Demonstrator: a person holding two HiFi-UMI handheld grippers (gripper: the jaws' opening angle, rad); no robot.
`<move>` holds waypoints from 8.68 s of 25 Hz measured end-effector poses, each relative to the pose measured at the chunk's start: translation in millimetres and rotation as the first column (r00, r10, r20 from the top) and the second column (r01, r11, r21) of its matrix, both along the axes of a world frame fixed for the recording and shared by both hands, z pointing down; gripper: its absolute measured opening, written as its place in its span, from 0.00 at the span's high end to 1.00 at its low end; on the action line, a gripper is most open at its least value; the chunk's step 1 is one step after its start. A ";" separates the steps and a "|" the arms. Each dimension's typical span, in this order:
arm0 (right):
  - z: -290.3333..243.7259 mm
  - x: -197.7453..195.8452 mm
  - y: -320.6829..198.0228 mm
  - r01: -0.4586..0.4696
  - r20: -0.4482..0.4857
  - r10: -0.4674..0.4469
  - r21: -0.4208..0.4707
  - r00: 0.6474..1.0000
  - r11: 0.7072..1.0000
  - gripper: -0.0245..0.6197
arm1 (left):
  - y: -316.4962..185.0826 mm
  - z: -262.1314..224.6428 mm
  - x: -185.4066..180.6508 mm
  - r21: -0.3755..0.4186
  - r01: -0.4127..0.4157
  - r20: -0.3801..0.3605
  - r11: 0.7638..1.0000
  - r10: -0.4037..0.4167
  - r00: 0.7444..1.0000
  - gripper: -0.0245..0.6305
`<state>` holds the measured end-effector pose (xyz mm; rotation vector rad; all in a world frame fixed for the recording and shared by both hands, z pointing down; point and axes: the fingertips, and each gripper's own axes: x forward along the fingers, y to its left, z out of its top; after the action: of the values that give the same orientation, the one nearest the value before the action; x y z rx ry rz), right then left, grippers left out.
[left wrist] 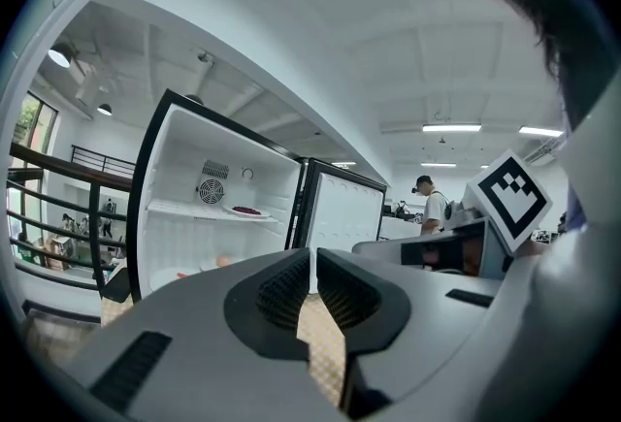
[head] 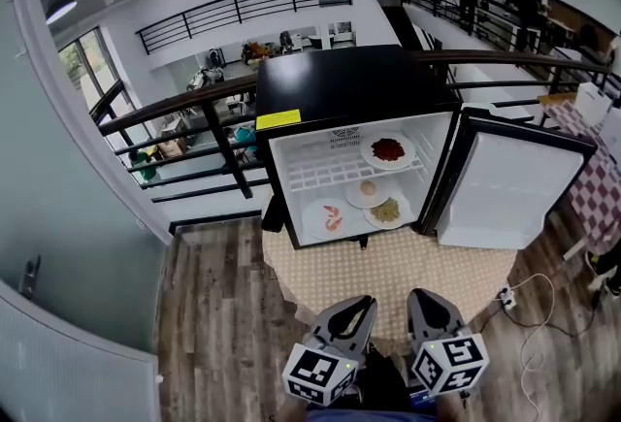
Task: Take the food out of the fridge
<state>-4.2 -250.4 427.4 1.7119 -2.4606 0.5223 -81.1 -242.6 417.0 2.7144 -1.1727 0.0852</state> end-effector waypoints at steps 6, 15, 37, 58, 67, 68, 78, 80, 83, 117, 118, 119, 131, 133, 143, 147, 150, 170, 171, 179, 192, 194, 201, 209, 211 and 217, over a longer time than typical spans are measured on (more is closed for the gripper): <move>-2.7 5.8 -53.7 0.023 0.023 -0.023 0.011 0.999 1.000 0.93 | -48.0 1.9 5.4 0.002 0.022 0.010 1.000 -0.022 1.000 0.93; -11.5 15.9 -148.7 0.058 0.103 -0.059 0.016 0.993 0.998 0.93 | -132.7 -5.4 15.8 0.027 0.073 0.034 0.997 -0.074 0.997 0.93; 15.2 22.5 -299.0 0.022 0.361 0.043 -0.173 0.932 0.985 0.81 | -240.3 -2.6 25.0 0.016 0.128 0.029 0.992 -0.128 0.991 0.93; 28.6 42.6 -329.0 -0.167 0.546 0.331 -0.329 0.770 0.930 0.72 | -240.5 5.7 12.5 0.001 0.139 0.049 0.990 -0.139 0.989 0.93; 23.9 43.6 -311.5 -0.114 0.641 0.314 -0.333 0.700 0.936 0.86 | -229.5 6.8 6.6 -0.003 0.144 0.050 0.990 -0.144 0.988 0.93; 23.8 43.0 -308.3 -0.110 0.644 0.310 -0.331 0.700 0.937 0.86 | -228.9 7.3 6.2 -0.004 0.144 0.053 0.990 -0.144 0.988 0.93; 18.2 41.1 -290.5 -0.083 0.661 0.287 -0.322 0.693 0.943 0.88 | -262.6 23.0 27.3 -0.144 0.016 -0.033 0.989 -0.021 0.999 0.74; 17.2 42.9 -286.8 -0.079 0.652 0.283 -0.324 0.704 0.943 0.88 | -269.8 24.8 28.2 -0.165 0.013 -0.043 0.986 -0.020 0.999 0.73; 18.2 44.4 -280.4 -0.071 0.647 0.282 -0.331 0.708 0.941 0.88 | -274.0 33.1 29.1 -0.206 0.000 -0.045 0.979 -0.009 0.999 0.69; 30.0 41.3 -229.1 0.015 0.589 0.176 -0.306 0.789 0.952 0.88 | -262.4 41.4 32.7 -0.235 0.024 -0.149 0.972 -0.060 0.987 0.52; 31.0 39.3 -224.8 0.022 0.583 0.169 -0.306 0.795 0.952 0.88 | -257.4 42.6 30.7 -0.236 0.030 -0.141 0.971 -0.064 0.988 0.52; 32.1 37.3 -220.5 0.029 0.579 0.163 -0.307 0.799 0.951 0.88 | -252.4 44.0 28.7 -0.237 0.036 -0.133 0.971 -0.069 0.989 0.52; 39.0 12.9 -165.6 0.091 0.545 0.088 -0.293 0.834 0.952 0.88 | -190.0 56.2 4.5 -0.255 0.079 -0.137 0.964 -0.117 0.984 0.52; 41.9 6.8 -155.0 0.106 0.552 0.076 -0.289 0.831 0.951 0.88 | -178.1 59.9 -0.1 -0.260 0.088 -0.132 0.962 -0.126 0.983 0.52; 49.9 -15.8 -95.9 0.120 0.549 0.062 -0.291 0.834 0.949 0.88 | -117.2 65.4 -24.5 -0.265 0.116 -0.127 0.957 -0.154 0.980 0.52; 51.2 -21.3 -67.0 0.119 0.554 0.064 -0.288 0.830 0.950 0.88 | -88.3 66.4 -30.0 -0.268 0.113 -0.131 0.957 -0.152 0.980 0.52; 52.2 -23.8 -45.6 0.114 0.552 0.067 -0.286 0.831 0.951 0.88 | -67.6 67.0 -32.3 -0.265 0.104 -0.128 0.959 -0.142 0.982 0.52; 52.5 -37.5 25.7 0.141 0.516 0.046 -0.317 0.855 0.938 0.87 | 7.5 65.2 -47.2 -0.271 0.133 -0.122 0.953 -0.171 0.978 0.52; 50.7 -36.1 26.8 0.147 0.520 0.041 -0.315 0.853 0.938 0.87 | 9.2 62.8 -45.8 -0.267 0.139 -0.121 0.954 -0.177 0.977 0.52; 44.4 -6.1 58.2 0.194 0.542 0.010 -0.318 0.840 0.928 0.87 | 43.9 55.8 -15.9 -0.259 0.186 -0.110 0.948 -0.220 0.969 0.52; 46.9 99.8 167.9 0.230 0.545 -0.031 -0.301 0.838 0.925 0.87 | 155.6 64.3 91.5 -0.282 0.211 -0.115 0.936 -0.251 0.961 0.52; 47.1 113.7 185.3 0.230 0.548 -0.031 -0.298 0.836 0.926 0.87 | 172.3 63.7 105.5 -0.276 0.211 -0.115 0.938 -0.250 0.961 0.52; 44.8 148.8 242.6 0.243 0.550 -0.052 -0.280 0.833 0.929 0.87 | 231.2 61.3 140.8 -0.262 0.224 -0.111 0.939 -0.260 0.959 0.52; 45.9 164.0 295.8 0.265 0.553 -0.077 -0.268 0.829 0.926 0.87 | 285.5 60.8 155.3 -0.256 0.242 -0.093 0.936 -0.273 0.957 0.52; 46.7 164.0 306.2 0.274 0.559 -0.083 -0.267 0.825 0.924 0.87 | 296.9 61.8 155.5 -0.256 0.252 -0.091 0.933 -0.283 0.955 0.52; 62.8 157.3 336.5 0.322 0.581 -0.106 -0.283 0.807 0.903 0.86 | 327.3 66.1 150.1 -0.269 0.276 -0.080 0.923 -0.308 0.948 0.52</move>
<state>153.1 86.1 490.2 1.2178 -2.6154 1.5310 69.0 84.7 483.1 2.2643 -1.4086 0.0265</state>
